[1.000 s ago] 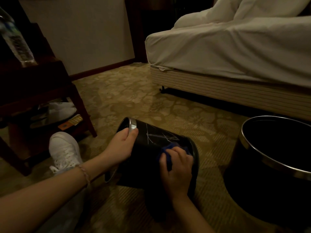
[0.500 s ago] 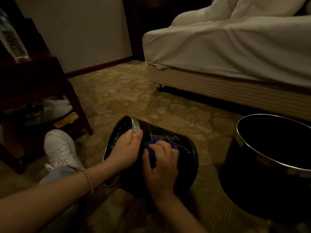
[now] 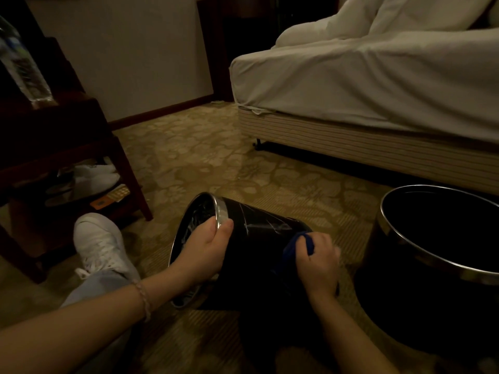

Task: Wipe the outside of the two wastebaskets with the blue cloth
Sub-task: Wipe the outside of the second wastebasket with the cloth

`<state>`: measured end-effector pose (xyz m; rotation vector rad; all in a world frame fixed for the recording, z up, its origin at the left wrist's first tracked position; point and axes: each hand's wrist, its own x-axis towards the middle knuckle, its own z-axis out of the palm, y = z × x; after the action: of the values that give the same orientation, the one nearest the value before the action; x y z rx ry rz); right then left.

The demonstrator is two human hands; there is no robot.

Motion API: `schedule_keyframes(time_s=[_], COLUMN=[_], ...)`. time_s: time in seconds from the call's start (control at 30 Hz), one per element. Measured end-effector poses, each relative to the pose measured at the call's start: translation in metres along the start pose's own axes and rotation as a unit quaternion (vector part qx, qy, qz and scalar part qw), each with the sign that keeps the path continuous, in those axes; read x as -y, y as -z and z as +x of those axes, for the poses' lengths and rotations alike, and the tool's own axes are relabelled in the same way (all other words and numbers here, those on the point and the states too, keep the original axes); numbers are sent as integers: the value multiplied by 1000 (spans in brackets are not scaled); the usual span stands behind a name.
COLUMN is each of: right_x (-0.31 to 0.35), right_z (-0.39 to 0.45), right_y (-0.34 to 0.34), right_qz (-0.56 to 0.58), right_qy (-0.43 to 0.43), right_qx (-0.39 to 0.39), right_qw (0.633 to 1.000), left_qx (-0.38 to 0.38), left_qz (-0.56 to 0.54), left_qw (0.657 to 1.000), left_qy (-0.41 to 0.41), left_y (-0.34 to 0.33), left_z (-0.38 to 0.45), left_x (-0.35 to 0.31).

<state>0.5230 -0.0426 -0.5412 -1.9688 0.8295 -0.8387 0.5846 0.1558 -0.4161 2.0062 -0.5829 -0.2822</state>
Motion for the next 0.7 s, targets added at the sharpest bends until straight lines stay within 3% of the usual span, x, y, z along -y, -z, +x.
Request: schedule_keyframes(time_s=[0.07,0.23,0.33,0.4,0.57,0.7], right_x=[10,74,90,82,24,1], right_z=[-9,-38,-34,-23,15,21], right_y=[1,-5,-5,-5,-2,11], right_qz=[16,18,48,43,11,0], right_qy=[27,214,256,245,117,93], right_qx=[-7,29,37,33,40,43], right_qw=[999,976,965,968,992,995], left_qx=[-3,-29,-36,-24,18,26], left_qz=[9,42,48,36,9,-5], left_qw=[1000,996,995,997,999,999], left_qy=[-23,-68,-79,-59,-39,-36], left_y=[-6,-15,-17,-15,-4,-12], left_z=[1,6,6,4,-1,-3], left_x=[-1,-4,-6,-5,1,-1])
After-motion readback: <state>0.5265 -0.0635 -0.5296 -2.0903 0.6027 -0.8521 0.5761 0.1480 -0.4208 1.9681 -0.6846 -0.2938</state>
